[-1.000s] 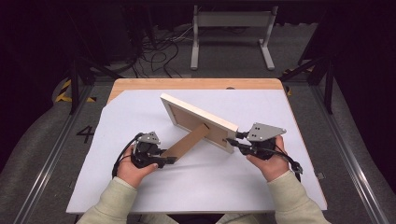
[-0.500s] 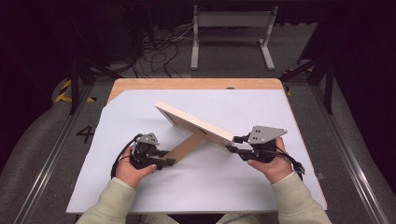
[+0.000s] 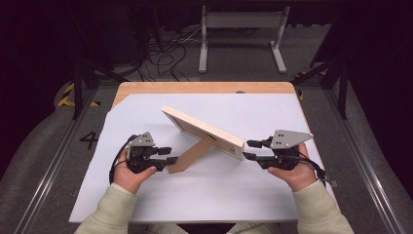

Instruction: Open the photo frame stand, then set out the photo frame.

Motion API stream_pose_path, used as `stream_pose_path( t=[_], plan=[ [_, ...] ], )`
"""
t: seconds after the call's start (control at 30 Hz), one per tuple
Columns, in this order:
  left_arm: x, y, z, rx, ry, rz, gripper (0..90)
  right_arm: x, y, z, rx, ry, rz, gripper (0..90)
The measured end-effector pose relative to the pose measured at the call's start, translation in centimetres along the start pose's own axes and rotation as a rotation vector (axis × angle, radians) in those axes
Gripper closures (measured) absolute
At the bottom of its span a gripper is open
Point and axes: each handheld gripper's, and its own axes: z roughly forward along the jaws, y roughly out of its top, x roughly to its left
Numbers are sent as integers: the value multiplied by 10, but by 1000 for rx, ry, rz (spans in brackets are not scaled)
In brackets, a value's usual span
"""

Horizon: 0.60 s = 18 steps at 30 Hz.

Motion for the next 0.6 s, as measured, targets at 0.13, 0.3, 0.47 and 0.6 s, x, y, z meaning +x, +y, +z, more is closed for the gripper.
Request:
stream_pose_path(
  t=[0.13, 0.3, 0.47, 0.6],
  plan=[
    [4, -1, -7, -13, 29, -3, 480, -3, -2, -7, -9, 0, 19, 606],
    [8, -1, -15, -45, 69, 15, 460, -8, -8, -14, -19, -40, 57, 642],
    [9, -1, -17, -47, 89, 17, 451, -15, -17, -16, -2, -95, 86, 735],
    [11, -2, -20, -60, 102, 18, 447, -22, -26, -14, 30, -124, 108, 793]
  ],
)
